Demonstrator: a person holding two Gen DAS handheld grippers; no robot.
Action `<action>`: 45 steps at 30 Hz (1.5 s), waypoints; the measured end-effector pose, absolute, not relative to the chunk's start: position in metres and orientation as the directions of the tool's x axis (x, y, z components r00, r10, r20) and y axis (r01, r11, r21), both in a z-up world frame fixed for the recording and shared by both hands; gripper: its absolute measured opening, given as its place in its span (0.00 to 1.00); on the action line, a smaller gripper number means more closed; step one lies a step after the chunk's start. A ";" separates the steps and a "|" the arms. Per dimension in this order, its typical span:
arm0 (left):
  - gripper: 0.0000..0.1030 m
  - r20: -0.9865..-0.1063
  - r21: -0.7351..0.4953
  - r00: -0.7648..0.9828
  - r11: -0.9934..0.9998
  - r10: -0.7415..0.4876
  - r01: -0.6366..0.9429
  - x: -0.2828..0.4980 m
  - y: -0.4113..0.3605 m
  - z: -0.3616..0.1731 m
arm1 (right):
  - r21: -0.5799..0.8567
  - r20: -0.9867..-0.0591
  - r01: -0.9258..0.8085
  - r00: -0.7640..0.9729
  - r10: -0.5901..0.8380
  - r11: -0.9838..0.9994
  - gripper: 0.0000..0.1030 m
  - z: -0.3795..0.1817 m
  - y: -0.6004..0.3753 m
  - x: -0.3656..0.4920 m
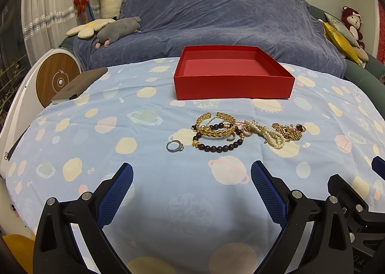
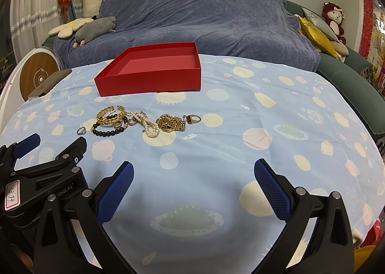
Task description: Organize jewelry
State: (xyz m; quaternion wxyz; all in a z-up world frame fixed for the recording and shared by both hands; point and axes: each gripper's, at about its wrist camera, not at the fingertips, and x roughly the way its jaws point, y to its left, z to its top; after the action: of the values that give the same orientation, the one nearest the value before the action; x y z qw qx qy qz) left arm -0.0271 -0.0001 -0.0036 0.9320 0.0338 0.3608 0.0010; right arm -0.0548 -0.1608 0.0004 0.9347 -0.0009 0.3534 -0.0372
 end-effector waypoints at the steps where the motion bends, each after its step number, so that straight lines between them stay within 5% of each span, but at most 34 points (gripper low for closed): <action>1: 0.92 -0.672 0.064 0.740 0.998 0.026 0.023 -0.027 0.000 -0.004 | -0.028 -0.660 0.069 0.748 -0.070 0.997 0.95 0.000 -0.161 -0.055; 17: 0.93 -0.679 0.058 0.734 0.998 0.020 0.025 -0.025 0.001 -0.005 | -0.029 -0.663 0.066 0.745 -0.069 0.997 0.95 -0.001 -0.161 -0.055; 22: 0.94 -0.745 -0.030 0.665 0.998 -0.057 0.051 -0.011 0.015 -0.012 | -0.018 -0.679 0.036 0.733 -0.039 0.999 0.95 0.002 -0.167 -0.049; 36: 0.93 -0.758 -0.103 0.641 0.993 -0.118 0.061 0.053 0.010 -0.022 | 0.037 -0.731 0.036 0.683 0.002 0.999 0.95 -0.010 -0.175 -0.015; 45: 0.66 -0.780 -0.061 0.615 0.993 -0.112 0.103 0.079 -0.011 -0.042 | 0.067 -0.742 0.023 0.669 0.034 0.997 0.95 -0.011 -0.175 -0.007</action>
State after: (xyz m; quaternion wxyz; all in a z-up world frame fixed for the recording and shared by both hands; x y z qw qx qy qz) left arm 0.0794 -0.0110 -0.0425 0.8986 -0.0052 0.4346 -0.0598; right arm -0.0072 -0.1753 -0.0110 0.9129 0.0354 0.4067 0.0030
